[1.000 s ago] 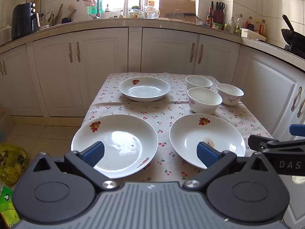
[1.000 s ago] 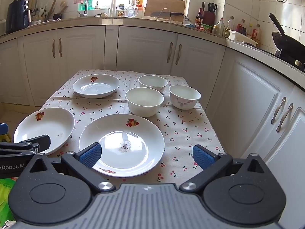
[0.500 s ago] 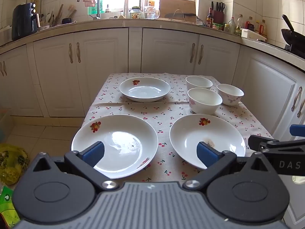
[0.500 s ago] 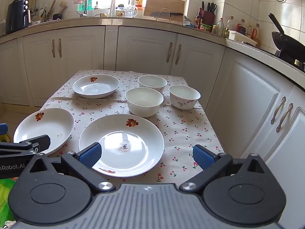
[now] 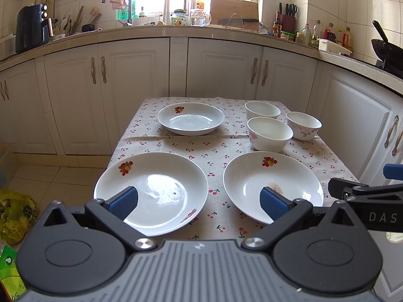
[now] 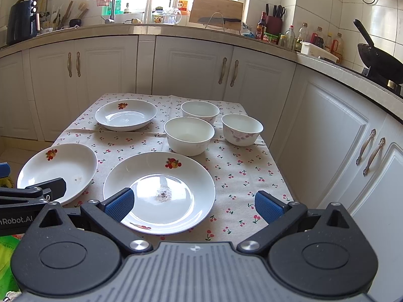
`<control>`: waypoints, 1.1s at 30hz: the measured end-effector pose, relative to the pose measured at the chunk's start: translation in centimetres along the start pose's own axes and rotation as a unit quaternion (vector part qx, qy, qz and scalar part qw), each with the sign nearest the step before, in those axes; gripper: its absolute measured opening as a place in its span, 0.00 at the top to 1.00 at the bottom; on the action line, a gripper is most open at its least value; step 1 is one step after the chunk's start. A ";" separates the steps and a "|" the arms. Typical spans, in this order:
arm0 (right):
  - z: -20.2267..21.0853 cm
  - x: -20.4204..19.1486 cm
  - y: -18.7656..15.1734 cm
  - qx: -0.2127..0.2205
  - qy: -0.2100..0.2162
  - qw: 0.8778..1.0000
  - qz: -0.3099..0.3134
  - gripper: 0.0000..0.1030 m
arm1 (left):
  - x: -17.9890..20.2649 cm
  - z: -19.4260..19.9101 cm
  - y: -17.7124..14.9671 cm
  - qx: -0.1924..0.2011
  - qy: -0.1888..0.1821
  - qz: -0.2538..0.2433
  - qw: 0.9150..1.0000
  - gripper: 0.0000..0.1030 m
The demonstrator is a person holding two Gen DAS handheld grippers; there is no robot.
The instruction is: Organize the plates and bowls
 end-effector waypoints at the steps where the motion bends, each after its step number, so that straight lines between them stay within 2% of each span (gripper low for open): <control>1: 0.0 0.0 0.0 0.001 0.000 1.000 0.000 0.00 | 0.0 0.0 0.0 0.000 0.000 0.000 1.000 0.01; 33: -0.1 -0.1 0.1 0.001 -0.003 1.000 0.002 0.00 | 0.1 0.0 0.3 0.000 -0.004 0.003 1.000 0.01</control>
Point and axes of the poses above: each gripper's, at about its wrist camera, not at the fingertips, and z roughly against the way its jaws point, x to its right, y to its top, the point moved 8 cm from there along -z, roughly the way its jaws point, and after that the axes turned 6 degrees about x, right-handed, at the moved point
